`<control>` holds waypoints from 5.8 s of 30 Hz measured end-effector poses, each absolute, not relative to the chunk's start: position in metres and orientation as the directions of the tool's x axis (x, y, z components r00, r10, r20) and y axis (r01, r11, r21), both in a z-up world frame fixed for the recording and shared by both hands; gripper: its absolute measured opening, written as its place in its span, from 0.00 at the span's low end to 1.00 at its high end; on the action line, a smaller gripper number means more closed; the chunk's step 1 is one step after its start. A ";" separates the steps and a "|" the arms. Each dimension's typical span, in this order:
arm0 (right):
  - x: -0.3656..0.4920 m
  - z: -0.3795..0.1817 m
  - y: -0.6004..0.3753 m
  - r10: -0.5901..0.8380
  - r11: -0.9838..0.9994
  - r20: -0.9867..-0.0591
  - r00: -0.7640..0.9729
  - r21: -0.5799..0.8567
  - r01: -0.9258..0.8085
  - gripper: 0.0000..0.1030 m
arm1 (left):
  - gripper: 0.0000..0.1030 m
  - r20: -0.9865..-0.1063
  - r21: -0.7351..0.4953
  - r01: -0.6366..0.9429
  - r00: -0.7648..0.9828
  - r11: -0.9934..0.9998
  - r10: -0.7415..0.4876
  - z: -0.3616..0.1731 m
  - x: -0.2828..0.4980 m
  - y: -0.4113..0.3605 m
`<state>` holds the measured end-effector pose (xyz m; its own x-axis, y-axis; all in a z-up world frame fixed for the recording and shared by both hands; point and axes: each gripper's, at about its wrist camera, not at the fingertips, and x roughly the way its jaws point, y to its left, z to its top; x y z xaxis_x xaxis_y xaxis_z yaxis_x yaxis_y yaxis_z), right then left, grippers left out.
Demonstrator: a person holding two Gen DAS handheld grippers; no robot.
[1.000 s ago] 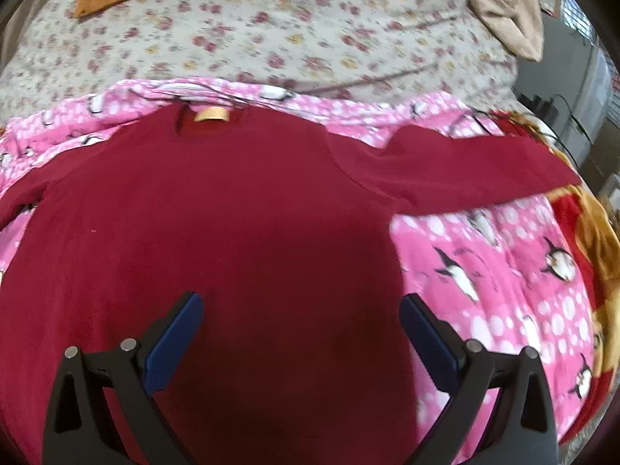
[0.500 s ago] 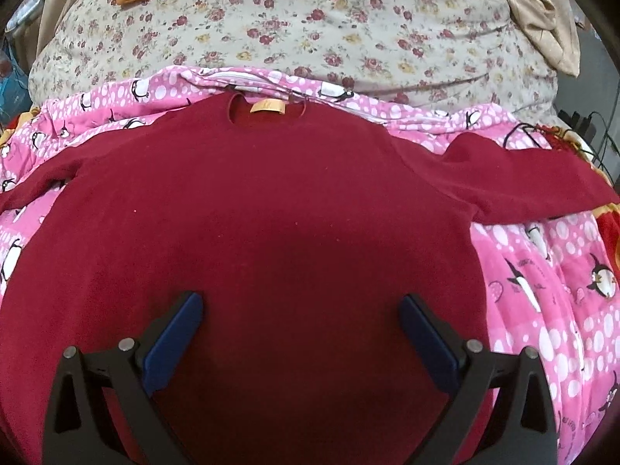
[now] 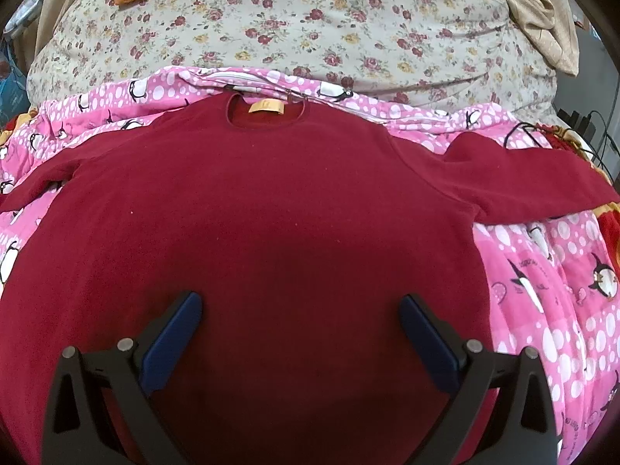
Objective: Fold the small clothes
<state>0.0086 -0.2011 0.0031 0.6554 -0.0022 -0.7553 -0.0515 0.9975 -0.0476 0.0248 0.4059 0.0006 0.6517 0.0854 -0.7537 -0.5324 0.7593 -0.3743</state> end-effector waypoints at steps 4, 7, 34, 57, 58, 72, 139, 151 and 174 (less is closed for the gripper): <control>0.008 0.003 -0.201 0.000 0.998 -0.755 0.656 -0.045 -0.052 1.00 | 0.00 -0.731 -0.270 -0.569 0.646 0.776 0.220 0.023 0.018 0.392; 0.009 0.003 -0.202 0.000 0.998 -0.755 0.656 -0.042 -0.049 1.00 | 0.00 -0.653 -0.238 -0.569 0.694 0.787 0.303 0.062 0.009 0.385; 0.007 0.003 -0.204 0.002 0.998 -0.755 0.656 -0.035 -0.043 1.00 | 0.00 -0.559 -0.353 0.020 0.797 0.935 -0.228 0.095 0.070 0.055; 0.091 0.038 -0.251 0.533 0.824 -0.587 0.609 0.524 -0.216 0.78 | 0.10 -0.705 -0.334 0.262 0.568 0.905 -0.425 0.054 0.056 -0.039; 0.102 0.030 -0.238 0.583 0.800 -0.599 0.548 0.540 -0.261 0.77 | 0.10 -0.705 -0.325 0.240 0.584 0.915 -0.403 0.058 0.058 -0.031; 0.119 0.014 -0.194 0.575 0.813 -0.611 0.544 0.501 -0.296 0.06 | 0.10 -0.629 -0.385 -0.192 0.770 0.903 -0.105 0.086 0.084 0.112; 0.068 0.110 -0.677 -0.175 0.837 -0.656 0.734 0.293 0.462 0.50 | 0.31 -0.814 -0.214 0.124 0.526 0.969 -0.247 0.020 0.112 -0.021; 0.080 0.101 -0.670 -0.282 0.889 -0.675 0.682 0.084 0.451 0.15 | 0.33 -0.815 -0.202 0.131 0.527 0.971 -0.241 0.019 0.111 -0.023; 0.073 0.094 -0.662 -0.329 0.895 -0.721 0.610 -0.031 0.445 0.29 | 0.39 -0.813 -0.192 0.134 0.533 0.972 -0.234 0.018 0.110 -0.026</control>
